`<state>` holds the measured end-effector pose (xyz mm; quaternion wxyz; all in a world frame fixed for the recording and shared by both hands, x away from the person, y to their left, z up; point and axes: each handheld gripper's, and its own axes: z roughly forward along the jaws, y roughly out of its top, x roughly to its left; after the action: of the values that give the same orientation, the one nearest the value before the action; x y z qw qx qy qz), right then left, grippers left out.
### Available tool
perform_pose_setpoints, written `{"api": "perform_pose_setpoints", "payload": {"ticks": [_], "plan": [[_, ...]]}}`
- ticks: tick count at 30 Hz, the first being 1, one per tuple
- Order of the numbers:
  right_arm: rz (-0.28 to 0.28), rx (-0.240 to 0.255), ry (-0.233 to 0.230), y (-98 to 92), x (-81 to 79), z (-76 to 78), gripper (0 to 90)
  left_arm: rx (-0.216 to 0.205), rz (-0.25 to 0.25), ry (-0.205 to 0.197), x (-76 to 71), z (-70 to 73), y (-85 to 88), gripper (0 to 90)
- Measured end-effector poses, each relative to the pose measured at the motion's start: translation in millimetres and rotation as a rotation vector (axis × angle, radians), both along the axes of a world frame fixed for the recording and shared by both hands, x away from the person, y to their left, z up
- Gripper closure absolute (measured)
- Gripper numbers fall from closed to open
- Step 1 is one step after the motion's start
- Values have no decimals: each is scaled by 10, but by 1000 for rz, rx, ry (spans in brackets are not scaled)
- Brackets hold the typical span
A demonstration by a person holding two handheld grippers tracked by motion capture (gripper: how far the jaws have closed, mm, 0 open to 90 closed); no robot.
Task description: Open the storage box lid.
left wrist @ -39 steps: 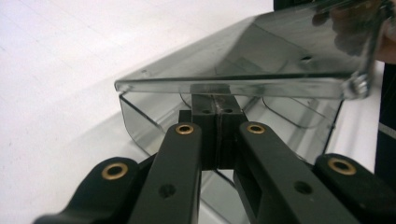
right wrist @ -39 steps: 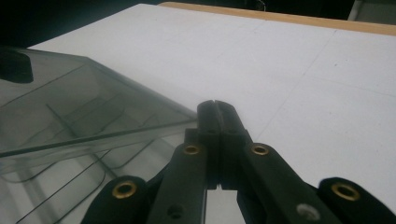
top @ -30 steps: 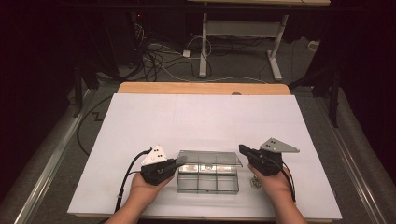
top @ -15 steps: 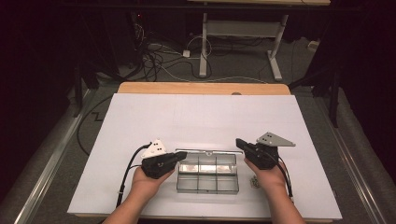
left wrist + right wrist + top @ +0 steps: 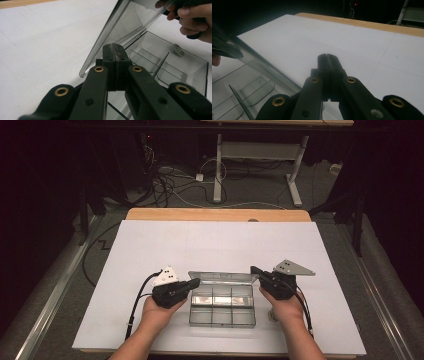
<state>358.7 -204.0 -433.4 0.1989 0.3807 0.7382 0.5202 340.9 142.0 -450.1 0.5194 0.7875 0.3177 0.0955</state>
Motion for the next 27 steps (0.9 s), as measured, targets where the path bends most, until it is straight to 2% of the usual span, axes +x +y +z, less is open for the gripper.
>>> {"api": "perform_pose_setpoints", "payload": {"ticks": [7,16,27], "plan": [[8,18,-10,-7,32,15,900,-8,9,5,64,-15,-17,873],[-5,13,-14,35,109,57,900,-9,18,8,120,-38,0,872],[-11,9,-8,83,198,34,900,2,27,7,100,-6,71,873]]}}
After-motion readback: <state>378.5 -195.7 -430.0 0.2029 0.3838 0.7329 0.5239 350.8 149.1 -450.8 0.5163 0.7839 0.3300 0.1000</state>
